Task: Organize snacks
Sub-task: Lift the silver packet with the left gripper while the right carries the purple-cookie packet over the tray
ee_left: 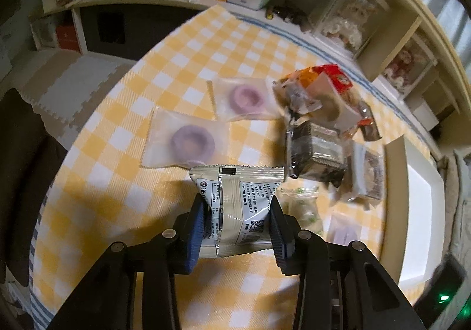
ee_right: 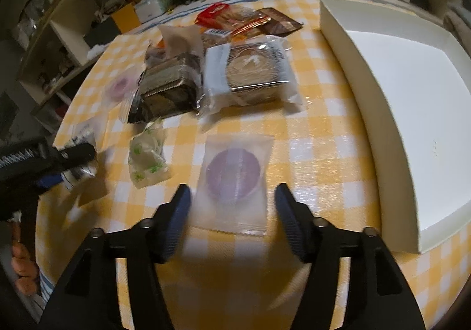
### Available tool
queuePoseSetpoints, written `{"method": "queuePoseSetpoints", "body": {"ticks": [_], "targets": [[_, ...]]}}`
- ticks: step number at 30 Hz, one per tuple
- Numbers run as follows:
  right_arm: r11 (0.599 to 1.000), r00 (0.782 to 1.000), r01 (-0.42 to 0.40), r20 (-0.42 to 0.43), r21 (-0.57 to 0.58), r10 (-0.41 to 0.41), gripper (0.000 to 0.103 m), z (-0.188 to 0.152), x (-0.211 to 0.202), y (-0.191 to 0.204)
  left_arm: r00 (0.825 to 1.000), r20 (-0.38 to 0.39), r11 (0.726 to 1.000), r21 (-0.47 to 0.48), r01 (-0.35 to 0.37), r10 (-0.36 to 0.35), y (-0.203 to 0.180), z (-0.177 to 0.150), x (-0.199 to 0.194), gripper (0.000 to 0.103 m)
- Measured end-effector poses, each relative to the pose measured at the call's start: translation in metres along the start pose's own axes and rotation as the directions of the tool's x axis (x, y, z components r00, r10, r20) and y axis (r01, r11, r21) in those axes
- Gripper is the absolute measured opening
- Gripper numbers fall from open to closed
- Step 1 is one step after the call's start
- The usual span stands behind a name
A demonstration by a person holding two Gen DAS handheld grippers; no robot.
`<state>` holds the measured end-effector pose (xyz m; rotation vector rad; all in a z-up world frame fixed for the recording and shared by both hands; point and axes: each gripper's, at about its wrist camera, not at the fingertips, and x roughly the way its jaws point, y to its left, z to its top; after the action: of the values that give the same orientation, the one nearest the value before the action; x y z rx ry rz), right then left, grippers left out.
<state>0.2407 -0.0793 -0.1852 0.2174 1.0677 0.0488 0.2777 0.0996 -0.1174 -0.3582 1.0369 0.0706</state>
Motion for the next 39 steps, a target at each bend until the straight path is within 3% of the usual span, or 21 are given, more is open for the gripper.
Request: {"method": "queuePoseSetpoints", "body": {"ticks": [6, 8, 16, 26, 39], "targets": [[0.99, 0.996, 0.088, 0.025, -0.113, -0.085, 0.072, -0.006, 0.011, 0.019, 1.0, -0.001, 1.0, 0.007, 0.001, -0.001, -0.001, -0.005, -0.008, 0.039], [0.989, 0.996, 0.087, 0.04, -0.118, -0.083, 0.055, -0.005, 0.01, 0.015, 1.0, -0.004, 1.0, 0.007, 0.001, -0.001, -0.001, -0.004, -0.01, 0.039], [0.991, 0.999, 0.02, 0.052, -0.131, -0.013, 0.042, 0.002, -0.003, 0.006, 1.0, 0.031, 0.999, 0.039, 0.001, -0.002, -0.008, -0.007, -0.029, 0.039], [0.986, 0.971, -0.055, 0.222, -0.157, 0.09, 0.042, 0.03, -0.079, 0.018, 0.991, 0.129, 0.996, 0.093, 0.009, -0.021, -0.012, -0.018, -0.076, 0.039], [0.984, 0.949, -0.047, 0.298, -0.172, 0.098, 0.042, 0.054, -0.157, -0.01, 0.963, 0.26, 0.978, 0.206, 0.02, -0.074, -0.047, -0.047, -0.159, 0.039]]}}
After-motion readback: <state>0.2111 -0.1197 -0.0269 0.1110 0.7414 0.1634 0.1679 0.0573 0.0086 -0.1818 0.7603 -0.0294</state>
